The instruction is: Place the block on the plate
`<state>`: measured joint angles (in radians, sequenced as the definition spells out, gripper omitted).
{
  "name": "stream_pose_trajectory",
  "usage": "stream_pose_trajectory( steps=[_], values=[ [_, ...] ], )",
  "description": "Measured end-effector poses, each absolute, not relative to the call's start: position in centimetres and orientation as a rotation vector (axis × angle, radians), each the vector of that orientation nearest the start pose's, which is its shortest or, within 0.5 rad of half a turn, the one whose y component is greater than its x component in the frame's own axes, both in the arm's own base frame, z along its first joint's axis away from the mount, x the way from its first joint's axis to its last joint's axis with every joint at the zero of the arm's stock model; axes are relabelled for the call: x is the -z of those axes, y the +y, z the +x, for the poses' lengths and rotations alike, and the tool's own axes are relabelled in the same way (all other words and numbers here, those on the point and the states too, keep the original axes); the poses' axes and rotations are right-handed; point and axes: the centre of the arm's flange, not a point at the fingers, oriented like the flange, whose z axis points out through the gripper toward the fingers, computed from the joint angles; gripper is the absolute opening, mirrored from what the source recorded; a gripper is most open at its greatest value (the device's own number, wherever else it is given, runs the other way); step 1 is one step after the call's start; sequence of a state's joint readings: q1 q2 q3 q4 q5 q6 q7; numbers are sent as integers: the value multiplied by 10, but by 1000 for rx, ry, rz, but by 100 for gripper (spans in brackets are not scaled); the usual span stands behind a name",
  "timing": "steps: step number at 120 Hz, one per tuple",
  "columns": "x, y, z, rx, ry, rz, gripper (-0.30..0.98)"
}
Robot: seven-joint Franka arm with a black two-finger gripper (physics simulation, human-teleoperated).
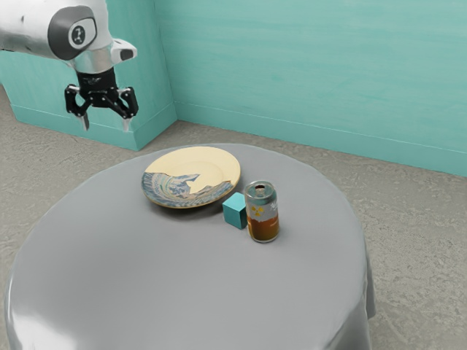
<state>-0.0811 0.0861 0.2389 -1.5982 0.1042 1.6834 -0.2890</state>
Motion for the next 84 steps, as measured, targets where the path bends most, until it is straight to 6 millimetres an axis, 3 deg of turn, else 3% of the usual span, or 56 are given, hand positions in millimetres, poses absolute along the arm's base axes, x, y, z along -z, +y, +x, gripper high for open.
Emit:
stream_pose_trajectory(
  steps=[27, 47, 64, 84],
  values=[
    [-500, 12, 613, -2, -876, -2921, 69],
    [-457, -35, 633, 26, -1088, -2852, 69],
    [-419, -53, 649, 42, -1290, -2774, 69],
    [-393, -63, 677, 97, -1518, -2675, 69]
  ],
)
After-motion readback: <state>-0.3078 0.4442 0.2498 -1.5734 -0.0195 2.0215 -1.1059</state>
